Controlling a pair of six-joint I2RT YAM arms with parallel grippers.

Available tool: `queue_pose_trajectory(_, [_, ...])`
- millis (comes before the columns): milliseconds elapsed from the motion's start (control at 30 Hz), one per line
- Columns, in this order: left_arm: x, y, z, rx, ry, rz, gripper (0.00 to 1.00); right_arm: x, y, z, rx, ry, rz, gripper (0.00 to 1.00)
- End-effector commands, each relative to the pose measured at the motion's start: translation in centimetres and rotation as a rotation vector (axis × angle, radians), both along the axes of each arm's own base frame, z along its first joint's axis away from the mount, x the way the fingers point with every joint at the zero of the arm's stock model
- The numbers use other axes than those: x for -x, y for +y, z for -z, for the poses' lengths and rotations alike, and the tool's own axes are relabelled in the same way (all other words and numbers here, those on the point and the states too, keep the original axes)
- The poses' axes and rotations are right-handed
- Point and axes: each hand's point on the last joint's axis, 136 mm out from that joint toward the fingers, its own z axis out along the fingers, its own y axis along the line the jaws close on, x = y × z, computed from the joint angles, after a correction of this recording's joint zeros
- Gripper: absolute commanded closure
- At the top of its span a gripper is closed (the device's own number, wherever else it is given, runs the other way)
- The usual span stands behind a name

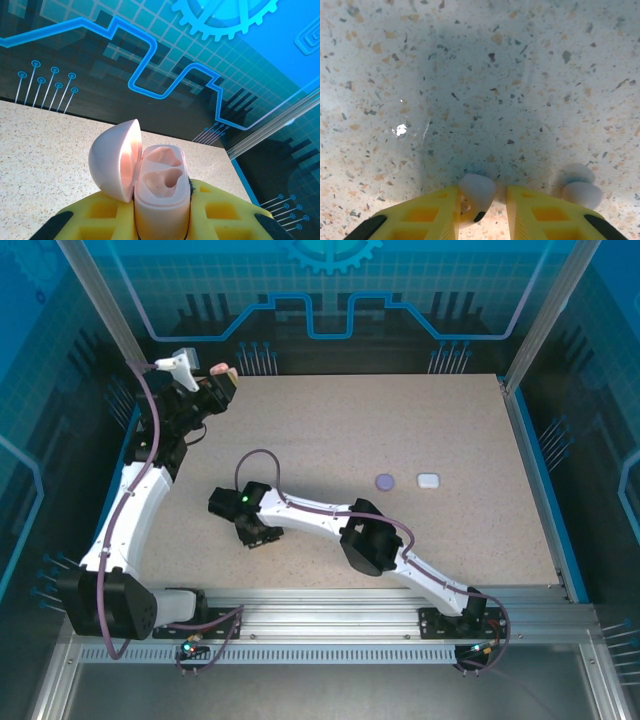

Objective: Insert the wireless bluetooth earbuds into the charging case

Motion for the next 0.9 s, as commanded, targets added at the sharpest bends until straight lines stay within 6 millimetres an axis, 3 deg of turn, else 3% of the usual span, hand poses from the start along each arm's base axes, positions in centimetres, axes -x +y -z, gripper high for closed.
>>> queue_pose_trajectory(0, [0.4, 0.1, -0.9, 0.013, -0.043, 0.008, 1.00, -1.2, -0.6, 0.8, 0.012, 0.013, 0.079, 0.74])
queue_pose_trajectory(367, [0.5, 0.0, -0.9, 0.032, -0.045, 0.016, 1.00, -1.0, -2.2, 0.4, 0.086, -0.013, -0.057, 0.83])
queue_pose_trajectory(633, [0.5, -0.2, -0.8, 0.040, -0.042, 0.021, 1.00, -1.7, -4.9, -0.7, 0.181, -0.071, -0.202, 0.84])
queue_pose_trajectory(867, [0.5, -0.2, -0.7, 0.043, -0.040, 0.021, 1.00, -1.7, -3.7, -1.8, 0.095, -0.083, -0.288, 0.84])
